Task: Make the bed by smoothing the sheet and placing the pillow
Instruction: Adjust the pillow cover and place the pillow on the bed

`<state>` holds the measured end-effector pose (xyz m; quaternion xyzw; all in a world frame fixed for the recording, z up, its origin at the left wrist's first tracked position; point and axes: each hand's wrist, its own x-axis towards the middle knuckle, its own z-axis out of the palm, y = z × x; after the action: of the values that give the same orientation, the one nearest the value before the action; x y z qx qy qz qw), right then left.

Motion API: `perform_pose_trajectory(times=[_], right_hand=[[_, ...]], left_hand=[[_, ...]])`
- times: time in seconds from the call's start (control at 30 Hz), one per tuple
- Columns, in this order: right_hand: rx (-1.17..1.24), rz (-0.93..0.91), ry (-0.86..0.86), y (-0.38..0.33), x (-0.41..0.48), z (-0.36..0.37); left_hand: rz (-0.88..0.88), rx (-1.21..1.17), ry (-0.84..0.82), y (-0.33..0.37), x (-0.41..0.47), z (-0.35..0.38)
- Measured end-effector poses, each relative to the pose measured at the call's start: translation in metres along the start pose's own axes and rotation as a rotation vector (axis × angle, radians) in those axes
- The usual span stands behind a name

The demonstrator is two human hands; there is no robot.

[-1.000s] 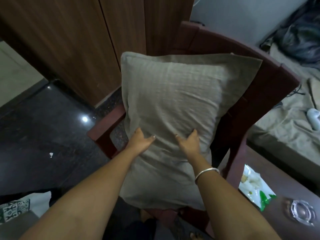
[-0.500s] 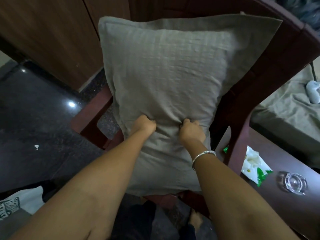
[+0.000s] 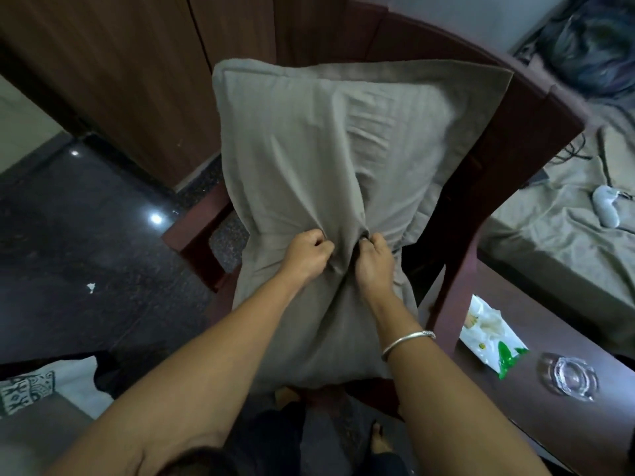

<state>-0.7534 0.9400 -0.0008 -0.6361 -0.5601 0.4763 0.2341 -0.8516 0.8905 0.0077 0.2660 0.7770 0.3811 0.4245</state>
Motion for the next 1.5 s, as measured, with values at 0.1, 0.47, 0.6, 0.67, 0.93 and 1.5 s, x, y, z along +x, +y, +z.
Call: perform_pose_trajectory(times=[0.1,0.47,0.6,0.67,0.93,1.5], right_hand=[[0.200,0.037,0.000,-0.022,-0.016,-0.007],[0.653,-0.063,-0.582,-0.090,-0.135,-0.058],[0.568,-0.293,-0.796,-0.087,-0.202,-0.108],[0.572,-0.373,-0.907,-0.081,-0.237,-0.134],[0.450,-0.527,-1.327,-0.067,-0.412,-0.217],[-0.004,-0.706,-1.955,0.223,-0.774,-0.452]], left_hand=[[0.070,-0.073,0.040,0.011,-0.028,-0.003],[0.199,-0.301,0.485,0.069,-0.189,-0.027],[0.277,-0.297,0.679,0.080,-0.282,-0.010],[0.306,-0.295,0.784,0.082,-0.329,0.005],[0.213,-0.334,1.193,0.062,-0.532,0.028],[-0.304,-0.447,1.826,-0.097,-0.980,0.290]])
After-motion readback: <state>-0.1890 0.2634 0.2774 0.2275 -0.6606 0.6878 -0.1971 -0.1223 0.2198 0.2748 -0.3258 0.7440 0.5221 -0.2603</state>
